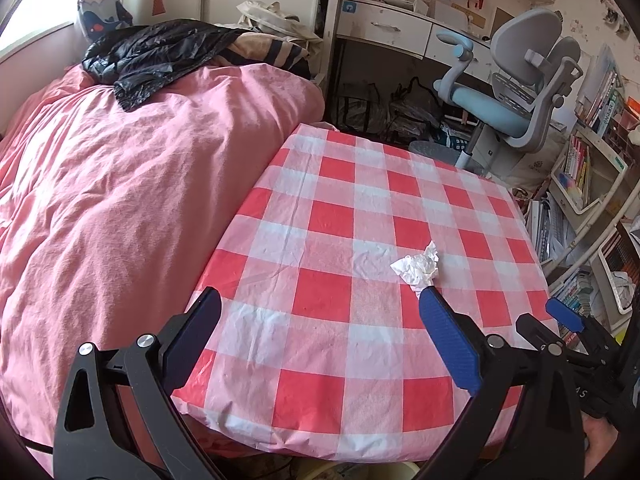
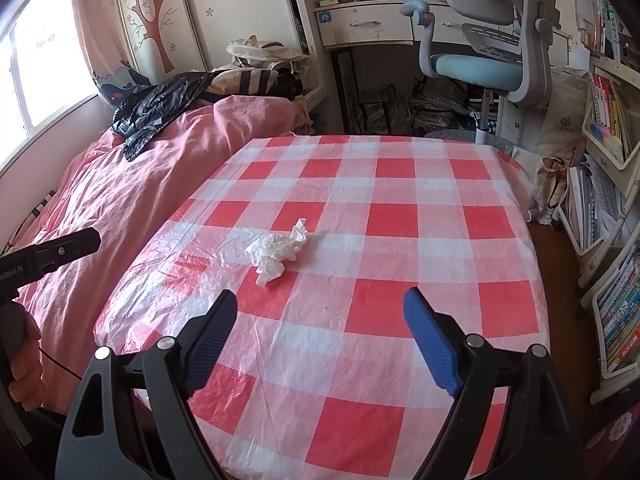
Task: Collect trash
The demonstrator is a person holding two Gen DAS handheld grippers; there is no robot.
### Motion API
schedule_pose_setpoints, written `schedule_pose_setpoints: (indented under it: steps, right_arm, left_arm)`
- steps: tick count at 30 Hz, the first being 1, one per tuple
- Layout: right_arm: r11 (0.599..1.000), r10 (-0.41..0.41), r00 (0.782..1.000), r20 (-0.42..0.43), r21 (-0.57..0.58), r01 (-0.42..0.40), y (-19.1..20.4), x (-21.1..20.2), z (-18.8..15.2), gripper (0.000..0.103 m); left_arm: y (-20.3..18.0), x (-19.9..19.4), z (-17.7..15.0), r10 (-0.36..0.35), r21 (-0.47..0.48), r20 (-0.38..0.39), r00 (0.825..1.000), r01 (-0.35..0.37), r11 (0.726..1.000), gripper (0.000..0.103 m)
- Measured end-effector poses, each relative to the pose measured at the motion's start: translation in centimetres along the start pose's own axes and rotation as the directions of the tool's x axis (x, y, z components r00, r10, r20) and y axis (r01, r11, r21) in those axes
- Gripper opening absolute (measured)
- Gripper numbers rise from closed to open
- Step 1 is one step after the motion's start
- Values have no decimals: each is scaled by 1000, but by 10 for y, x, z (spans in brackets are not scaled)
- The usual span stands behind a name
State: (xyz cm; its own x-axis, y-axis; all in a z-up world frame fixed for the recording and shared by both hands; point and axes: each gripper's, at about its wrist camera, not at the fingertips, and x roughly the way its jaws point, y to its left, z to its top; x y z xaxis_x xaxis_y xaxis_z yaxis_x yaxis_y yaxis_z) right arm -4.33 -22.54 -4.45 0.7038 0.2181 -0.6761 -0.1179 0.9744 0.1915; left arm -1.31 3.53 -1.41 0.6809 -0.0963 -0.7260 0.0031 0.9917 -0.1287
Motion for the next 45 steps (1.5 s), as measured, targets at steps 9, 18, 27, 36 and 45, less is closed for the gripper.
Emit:
schedule_pose_setpoints:
  steps: [9, 18, 27, 36, 45]
  right_arm:
    - [1000, -1, 1000, 0, -2, 1, 0, 1, 0, 82]
    - [1000, -2, 1000, 0, -3, 2, -1, 1, 0, 82]
    - [1000, -3, 1000, -1, -4, 3, 0, 1, 0, 82]
    - [1000, -4, 1000, -3, -10, 4, 0, 2, 1, 82]
    - [1000, -6, 1000, -7, -18, 6, -4, 4, 2, 82]
  left_arm:
    - [4, 4, 2, 16, -10, -9, 1000, -16, 1000, 96]
    - [0, 3, 3, 17, 10, -7, 1000, -17, 1000, 96]
    - [-6, 3, 5, 23, 40, 6, 1000, -23, 999, 96]
    - [-11, 3, 6, 23, 61, 18, 1000, -24, 998, 96]
    - [-17, 2, 7, 18, 86, 27, 999, -20, 996, 96]
